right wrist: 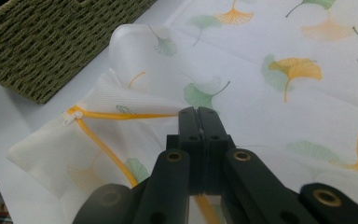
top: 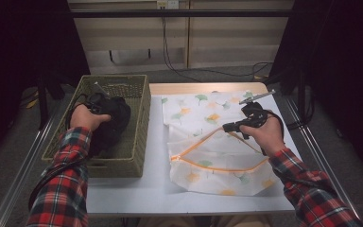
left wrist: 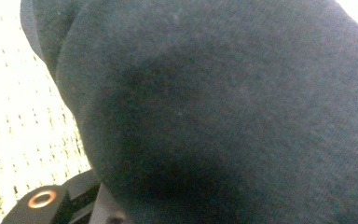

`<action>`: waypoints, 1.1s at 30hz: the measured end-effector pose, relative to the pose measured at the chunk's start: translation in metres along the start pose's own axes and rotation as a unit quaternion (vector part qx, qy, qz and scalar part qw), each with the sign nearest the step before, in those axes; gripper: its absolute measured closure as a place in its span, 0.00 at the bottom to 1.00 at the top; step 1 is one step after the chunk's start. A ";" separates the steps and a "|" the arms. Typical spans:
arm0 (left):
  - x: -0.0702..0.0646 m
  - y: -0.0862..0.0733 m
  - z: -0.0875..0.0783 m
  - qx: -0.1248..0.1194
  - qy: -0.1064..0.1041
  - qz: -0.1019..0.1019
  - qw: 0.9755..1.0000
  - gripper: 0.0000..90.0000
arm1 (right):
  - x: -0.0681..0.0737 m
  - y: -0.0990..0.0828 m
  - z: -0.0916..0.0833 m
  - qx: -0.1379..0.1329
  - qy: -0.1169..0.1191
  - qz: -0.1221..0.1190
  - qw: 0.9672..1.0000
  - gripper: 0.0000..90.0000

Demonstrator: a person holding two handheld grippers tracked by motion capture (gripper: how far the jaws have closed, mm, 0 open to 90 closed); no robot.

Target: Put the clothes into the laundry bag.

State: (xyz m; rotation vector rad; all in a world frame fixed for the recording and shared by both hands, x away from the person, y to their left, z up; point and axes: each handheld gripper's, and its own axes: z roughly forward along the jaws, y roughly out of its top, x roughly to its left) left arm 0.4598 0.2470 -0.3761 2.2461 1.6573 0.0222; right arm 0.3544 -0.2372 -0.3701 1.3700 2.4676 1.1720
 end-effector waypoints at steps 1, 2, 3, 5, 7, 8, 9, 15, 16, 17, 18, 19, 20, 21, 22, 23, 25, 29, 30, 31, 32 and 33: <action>-0.002 0.001 -0.004 -0.003 -0.003 0.001 1.000 0.67 | 0.000 0.000 0.000 0.001 -0.002 0.000 1.000 1.00; -0.003 0.002 -0.008 0.004 -0.007 0.010 1.000 0.67 | 0.001 0.001 0.000 0.000 -0.003 -0.001 1.000 1.00; -0.004 0.003 -0.012 0.005 -0.012 0.011 1.000 0.67 | 0.001 0.001 0.000 0.001 -0.003 -0.001 1.000 1.00; -0.006 0.004 -0.018 0.005 -0.014 0.013 1.000 0.67 | 0.001 0.001 0.000 0.001 -0.002 -0.001 1.000 1.00; -0.009 0.005 -0.023 0.004 -0.005 0.024 1.000 0.67 | 0.001 0.000 0.000 0.002 -0.004 0.000 1.000 1.00; -0.010 0.006 -0.026 0.005 -0.008 0.026 1.000 0.67 | 0.002 0.000 0.000 0.002 -0.002 0.000 1.000 1.00; -0.011 0.007 -0.028 0.005 -0.011 0.028 1.000 0.67 | 0.002 0.001 0.000 0.002 -0.002 0.000 1.000 1.00; -0.015 0.008 -0.039 0.000 -0.021 0.038 0.999 0.67 | 0.002 0.001 0.001 0.000 0.000 0.000 1.000 1.00; -0.015 0.009 -0.041 0.001 -0.033 0.032 0.999 0.67 | 0.002 0.001 0.001 0.002 0.000 0.001 1.000 1.00; -0.016 0.009 -0.043 0.000 -0.041 0.028 0.999 0.67 | 0.002 0.001 0.001 0.004 -0.002 0.000 1.000 1.00; -0.017 0.009 -0.045 -0.002 -0.045 0.032 0.998 0.67 | 0.002 0.001 0.001 0.005 -0.002 -0.001 1.000 1.00; -0.018 0.010 -0.046 -0.003 -0.044 0.039 0.998 0.67 | 0.002 0.001 0.001 0.004 -0.001 0.000 1.000 1.00; -0.019 0.010 -0.048 0.002 -0.043 0.048 0.998 0.67 | 0.002 0.001 0.001 0.006 -0.002 -0.001 1.000 1.00; -0.021 0.011 -0.049 0.002 -0.041 0.048 0.998 0.67 | 0.002 0.001 0.001 0.006 -0.003 -0.002 1.000 1.00; -0.023 0.011 -0.051 0.004 -0.043 0.050 0.998 0.67 | 0.002 0.001 0.001 0.006 -0.004 -0.002 1.000 1.00; -0.024 0.012 -0.053 0.004 -0.045 0.052 0.998 0.67 | 0.002 0.001 0.001 0.006 -0.003 -0.002 1.000 1.00; -0.028 0.013 -0.057 0.004 -0.051 0.058 0.997 0.67 | 0.002 0.001 0.002 0.005 -0.002 0.000 1.000 1.00; -0.038 0.015 -0.063 0.004 -0.058 0.070 0.996 0.67 | 0.001 0.002 0.002 0.006 -0.001 0.002 1.000 1.00; -0.040 0.016 -0.065 0.006 -0.060 0.080 0.995 0.67 | 0.001 0.002 0.002 0.006 -0.003 0.002 1.000 1.00; -0.042 0.017 -0.066 0.004 -0.063 0.085 0.994 0.67 | 0.002 0.003 0.002 0.008 -0.003 0.001 1.000 1.00; -0.045 0.017 -0.067 0.004 -0.069 0.089 0.994 0.67 | 0.002 0.003 0.002 0.007 -0.003 -0.001 1.000 1.00; -0.047 0.017 -0.068 0.005 -0.069 0.093 0.993 0.67 | 0.002 0.003 0.002 0.008 -0.004 -0.001 1.000 1.00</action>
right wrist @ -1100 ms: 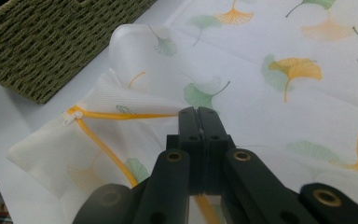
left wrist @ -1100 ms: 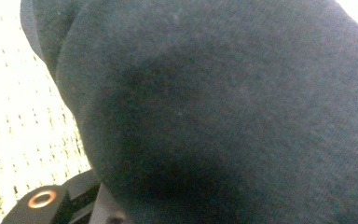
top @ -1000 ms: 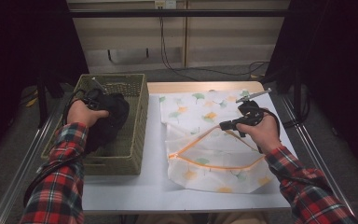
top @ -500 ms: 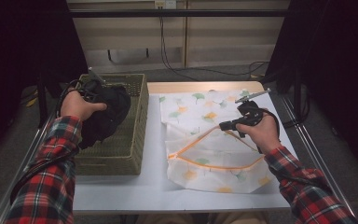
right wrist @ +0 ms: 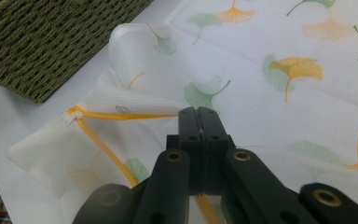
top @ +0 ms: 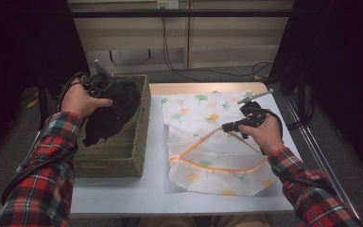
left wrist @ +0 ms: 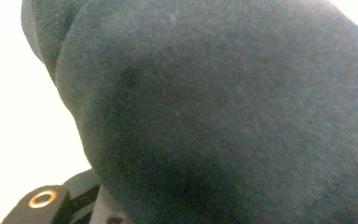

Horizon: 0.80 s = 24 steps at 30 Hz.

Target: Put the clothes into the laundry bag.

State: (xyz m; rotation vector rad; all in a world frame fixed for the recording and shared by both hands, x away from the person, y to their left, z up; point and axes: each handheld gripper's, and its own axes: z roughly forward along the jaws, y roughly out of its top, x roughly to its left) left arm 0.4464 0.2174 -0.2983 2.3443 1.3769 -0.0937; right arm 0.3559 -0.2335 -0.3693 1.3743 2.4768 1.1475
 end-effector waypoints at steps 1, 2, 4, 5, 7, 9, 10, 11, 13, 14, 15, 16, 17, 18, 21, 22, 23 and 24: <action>-0.002 0.001 -0.001 0.004 -0.002 0.005 1.000 0.67 | 0.000 0.000 0.000 0.000 0.000 0.000 1.000 1.00; -0.004 0.001 0.000 0.003 -0.002 0.006 1.000 0.67 | 0.000 0.000 0.000 0.001 0.002 0.000 1.000 1.00; -0.007 0.002 -0.001 0.006 -0.006 0.012 1.000 0.67 | 0.000 -0.001 0.001 0.002 0.000 -0.001 1.000 1.00; -0.009 0.003 -0.001 0.005 -0.008 0.011 1.000 0.67 | 0.000 -0.001 0.001 0.002 0.000 0.001 1.000 1.00; -0.012 0.004 -0.002 0.010 -0.013 0.016 1.000 0.67 | 0.000 -0.001 0.001 0.003 0.001 0.001 1.000 1.00; -0.015 0.005 -0.002 0.011 -0.015 0.021 1.000 0.67 | 0.000 -0.001 0.001 0.002 0.002 0.001 1.000 1.00; -0.016 0.006 -0.003 0.013 -0.014 0.031 0.999 0.67 | 0.000 -0.001 0.001 0.002 0.002 0.001 1.000 1.00; -0.018 0.007 -0.003 0.011 -0.014 0.030 0.999 0.67 | 0.000 -0.001 0.001 0.003 0.001 0.002 1.000 1.00; -0.021 0.008 -0.003 0.008 -0.017 0.031 0.999 0.67 | -0.001 -0.002 0.001 0.003 0.001 0.003 1.000 1.00; -0.023 0.008 -0.003 0.010 -0.018 0.032 0.999 0.67 | -0.001 -0.002 0.002 0.002 0.000 0.002 1.000 1.00; -0.025 0.008 -0.002 0.013 -0.019 0.034 0.999 0.67 | -0.001 -0.002 0.002 0.000 0.001 -0.001 1.000 1.00; -0.026 0.009 -0.002 0.015 -0.019 0.035 0.999 0.67 | -0.001 -0.002 0.002 0.001 0.002 0.000 1.000 1.00; -0.029 0.009 -0.001 0.013 -0.020 0.031 0.999 0.67 | -0.001 -0.001 0.002 0.002 0.001 0.000 1.000 1.00; -0.030 0.010 -0.001 0.012 -0.021 0.034 0.999 0.67 | -0.001 -0.001 0.002 0.002 0.001 0.000 1.000 1.00; -0.036 0.012 -0.002 0.011 -0.030 0.035 0.999 0.67 | -0.001 -0.002 0.002 0.005 -0.003 0.001 1.000 1.00; -0.037 0.012 -0.002 0.012 -0.029 0.040 0.999 0.67 | -0.001 -0.002 0.002 0.004 -0.002 -0.001 1.000 1.00; -0.040 0.013 -0.002 0.010 -0.030 0.041 0.999 0.67 | -0.001 -0.002 0.003 0.005 -0.002 -0.001 1.000 1.00; -0.041 0.013 -0.002 0.013 -0.031 0.047 0.998 0.67 | 0.000 -0.002 0.002 0.008 -0.004 0.001 1.000 1.00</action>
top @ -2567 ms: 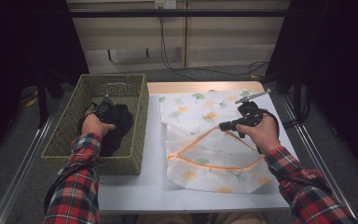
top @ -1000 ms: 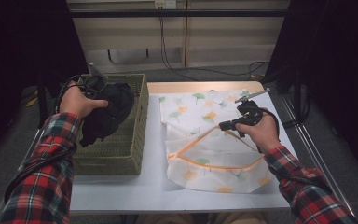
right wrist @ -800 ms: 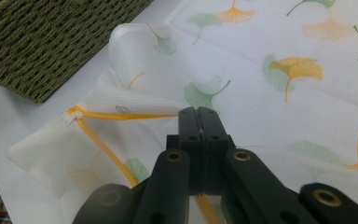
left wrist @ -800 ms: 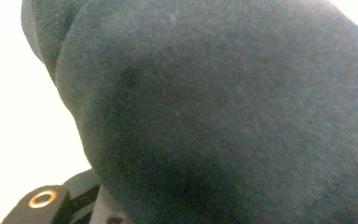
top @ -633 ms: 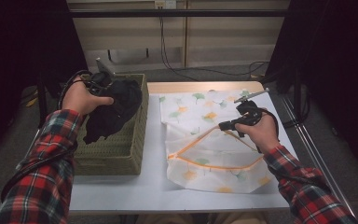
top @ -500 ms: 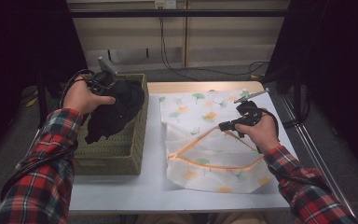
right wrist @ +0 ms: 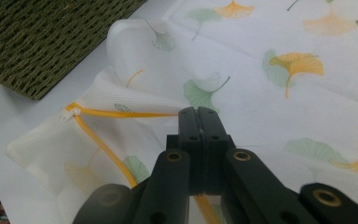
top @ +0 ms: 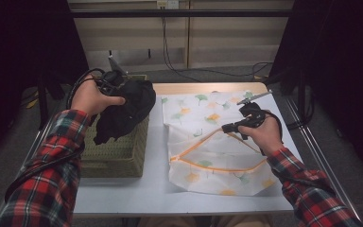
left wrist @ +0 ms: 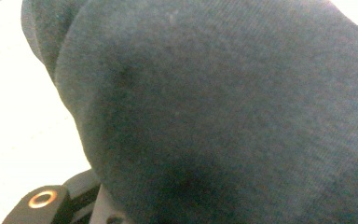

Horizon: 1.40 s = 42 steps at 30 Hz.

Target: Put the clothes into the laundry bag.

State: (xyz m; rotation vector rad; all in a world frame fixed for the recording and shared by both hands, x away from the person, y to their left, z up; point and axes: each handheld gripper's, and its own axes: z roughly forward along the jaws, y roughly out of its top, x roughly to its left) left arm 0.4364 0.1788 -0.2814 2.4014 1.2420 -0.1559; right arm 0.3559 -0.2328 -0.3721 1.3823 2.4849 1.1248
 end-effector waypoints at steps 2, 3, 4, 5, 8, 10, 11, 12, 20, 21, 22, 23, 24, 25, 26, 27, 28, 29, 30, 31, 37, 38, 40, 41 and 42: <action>-0.004 0.001 0.001 0.001 -0.005 0.000 1.000 0.67 | 0.000 0.000 0.000 0.000 0.001 0.000 1.000 1.00; -0.005 0.002 0.002 0.004 -0.006 0.003 1.000 0.67 | 0.000 0.000 0.001 -0.001 0.003 -0.002 1.000 1.00; -0.007 0.002 0.003 0.004 -0.007 0.004 1.000 0.67 | 0.000 0.000 0.001 -0.001 0.002 -0.002 1.000 1.00; -0.009 0.002 0.004 0.007 -0.008 0.009 1.000 0.67 | 0.001 0.000 0.001 0.000 0.002 -0.001 1.000 1.00; -0.013 0.003 0.006 0.007 -0.014 0.012 1.000 0.67 | 0.000 0.000 0.001 -0.002 0.004 0.001 1.000 1.00; -0.015 0.004 0.006 0.010 -0.016 0.016 1.000 0.67 | 0.000 0.000 0.001 -0.002 0.004 0.001 1.000 1.00; -0.017 0.004 0.007 0.008 -0.016 0.015 1.000 0.67 | 0.000 -0.001 0.001 -0.002 0.004 0.001 1.000 1.00; -0.018 0.005 0.007 0.011 -0.017 0.019 1.000 0.67 | 0.000 -0.001 0.001 -0.001 0.003 -0.002 1.000 1.00; -0.032 0.006 0.010 0.008 -0.028 0.037 0.999 0.67 | 0.001 -0.001 0.002 0.000 0.003 0.000 1.000 1.00; -0.033 0.007 0.010 0.011 -0.029 0.045 0.999 0.67 | 0.000 -0.001 0.003 -0.001 0.004 -0.001 1.000 1.00; -0.035 0.007 0.010 0.012 -0.029 0.045 0.999 0.67 | 0.000 -0.001 0.003 0.000 0.003 -0.001 1.000 1.00; -0.037 0.007 0.011 0.011 -0.029 0.045 0.998 0.67 | 0.000 -0.001 0.003 0.000 0.001 0.000 1.000 1.00; -0.039 0.007 0.011 0.013 -0.031 0.049 0.998 0.67 | 0.000 -0.001 0.003 0.000 0.002 -0.001 1.000 1.00; -0.040 0.007 0.012 0.013 -0.033 0.049 0.998 0.67 | 0.000 -0.002 0.003 -0.001 0.004 0.000 1.000 1.00; -0.041 0.007 0.012 0.016 -0.033 0.054 0.998 0.67 | 0.000 -0.002 0.003 -0.001 0.002 0.000 1.000 1.00; -0.042 0.007 0.013 0.014 -0.033 0.057 0.998 0.67 | 0.000 -0.002 0.004 -0.002 0.002 0.000 1.000 1.00; -0.044 0.008 0.013 0.016 -0.034 0.059 0.998 0.67 | 0.000 -0.002 0.003 0.000 0.003 0.000 1.000 1.00; -0.046 0.008 0.013 0.016 -0.033 0.061 0.997 0.67 | 0.000 -0.002 0.004 0.000 0.001 0.000 1.000 1.00; -0.048 0.008 0.014 0.015 -0.034 0.066 0.997 0.67 | 0.000 -0.002 0.003 0.000 0.001 0.000 1.000 1.00; -0.050 0.008 0.015 0.013 -0.038 0.065 0.997 0.67 | 0.000 -0.001 0.004 -0.001 0.001 -0.001 1.000 1.00; -0.062 0.009 0.020 0.020 -0.045 0.090 0.995 0.67 | 0.000 -0.001 0.004 0.002 -0.002 0.001 1.000 1.00; -0.064 0.009 0.021 0.021 -0.045 0.093 0.994 0.67 | 0.000 -0.001 0.004 0.002 -0.003 -0.001 1.000 1.00; -0.067 0.010 0.024 0.024 -0.051 0.100 0.993 0.67 | 0.000 -0.001 0.005 0.000 -0.001 0.000 1.000 1.00; -0.069 0.010 0.026 0.024 -0.051 0.100 0.993 0.67 | 0.000 -0.001 0.005 0.000 -0.001 0.001 1.000 1.00; -0.071 0.010 0.027 0.027 -0.051 0.104 0.993 0.67 | 0.000 -0.001 0.005 0.001 -0.005 0.002 1.000 1.00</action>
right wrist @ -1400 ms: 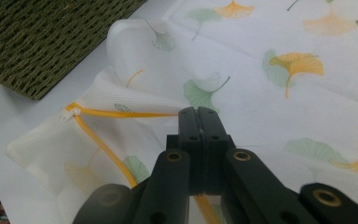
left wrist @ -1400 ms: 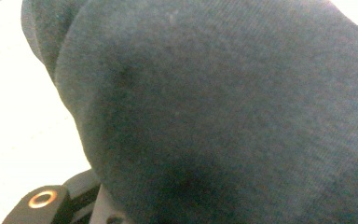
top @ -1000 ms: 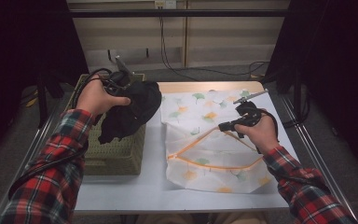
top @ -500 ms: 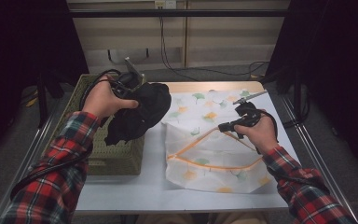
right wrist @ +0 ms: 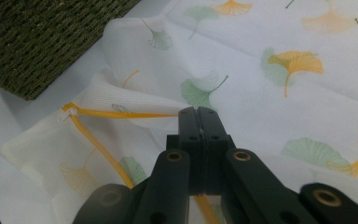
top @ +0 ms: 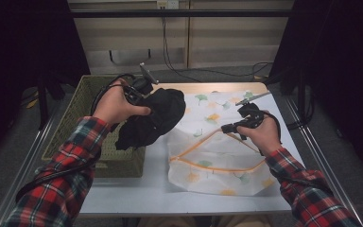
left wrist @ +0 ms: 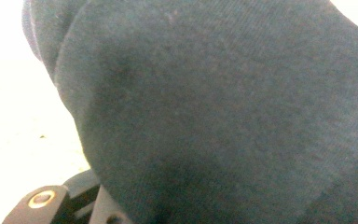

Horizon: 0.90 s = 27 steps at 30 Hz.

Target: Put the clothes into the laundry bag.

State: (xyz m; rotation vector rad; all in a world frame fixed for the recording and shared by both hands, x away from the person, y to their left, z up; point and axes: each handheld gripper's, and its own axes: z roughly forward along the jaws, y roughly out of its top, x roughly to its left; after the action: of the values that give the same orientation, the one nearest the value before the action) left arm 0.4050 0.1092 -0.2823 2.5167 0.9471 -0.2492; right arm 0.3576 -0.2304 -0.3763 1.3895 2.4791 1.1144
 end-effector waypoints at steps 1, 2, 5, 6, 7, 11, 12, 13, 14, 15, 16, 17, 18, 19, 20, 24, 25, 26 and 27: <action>-0.001 0.000 0.002 0.001 -0.001 0.003 1.000 0.67 | 0.000 0.000 0.000 0.001 0.001 -0.001 1.000 1.00; -0.002 0.001 0.003 0.002 0.000 0.005 1.000 0.67 | 0.000 0.000 0.000 0.000 0.002 -0.001 1.000 1.00; -0.007 0.001 0.007 0.002 -0.003 0.017 1.000 0.67 | 0.000 0.000 0.000 0.000 0.000 -0.001 1.000 1.00; -0.008 0.002 0.008 0.006 -0.005 0.020 1.000 0.67 | 0.000 0.000 -0.001 0.002 -0.002 0.000 1.000 1.00; -0.009 0.002 0.010 0.007 -0.005 0.023 1.000 0.67 | 0.000 0.000 -0.001 0.002 -0.002 0.000 1.000 1.00; -0.016 0.003 0.014 0.012 -0.006 0.035 0.999 0.67 | -0.001 0.001 0.000 -0.002 0.001 0.002 1.000 1.00; -0.017 0.003 0.015 0.013 -0.009 0.039 0.999 0.67 | -0.001 0.001 0.000 -0.003 0.000 0.002 1.000 1.00; -0.019 0.003 0.016 0.014 -0.011 0.038 0.999 0.67 | -0.001 0.001 0.000 -0.002 0.000 0.004 1.000 1.00; -0.020 0.003 0.017 0.015 -0.015 0.040 0.999 0.67 | -0.002 0.001 0.000 -0.003 0.002 0.003 1.000 1.00; -0.022 0.003 0.018 0.015 -0.014 0.042 0.999 0.67 | -0.002 0.001 0.000 -0.003 0.002 0.004 1.000 1.00; -0.023 0.003 0.019 0.016 -0.015 0.048 0.999 0.67 | -0.002 0.001 -0.001 -0.003 0.002 0.003 1.000 1.00; -0.024 0.003 0.021 0.014 -0.017 0.049 0.999 0.67 | -0.002 0.001 0.000 -0.003 0.002 0.001 1.000 1.00; -0.024 0.004 0.021 0.020 -0.017 0.053 0.998 0.67 | -0.002 0.002 0.000 -0.004 0.003 -0.001 1.000 1.00; -0.026 0.004 0.023 0.019 -0.018 0.056 0.998 0.67 | -0.001 0.002 0.000 -0.004 0.002 0.001 1.000 1.00; -0.027 0.004 0.025 0.021 -0.019 0.057 0.998 0.67 | -0.001 0.002 0.000 -0.004 0.002 0.002 1.000 1.00; -0.032 0.003 0.029 0.023 -0.021 0.062 0.998 0.67 | -0.002 0.001 -0.001 -0.005 0.001 0.004 1.000 1.00; -0.032 0.004 0.030 0.027 -0.019 0.068 0.997 0.67 | -0.002 0.001 -0.001 -0.007 0.002 0.004 1.000 1.00; -0.033 0.003 0.032 0.026 -0.022 0.066 0.997 0.67 | -0.002 0.001 -0.001 -0.008 0.001 0.004 1.000 1.00; -0.034 0.003 0.033 0.027 -0.019 0.068 0.997 0.67 | -0.002 0.001 -0.001 -0.007 0.000 0.005 1.000 1.00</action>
State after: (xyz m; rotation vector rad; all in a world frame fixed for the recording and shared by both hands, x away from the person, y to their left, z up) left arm 0.3810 0.0718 -0.2994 2.6035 0.7587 -0.2837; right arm 0.3593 -0.2320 -0.3751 1.3991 2.4618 1.1311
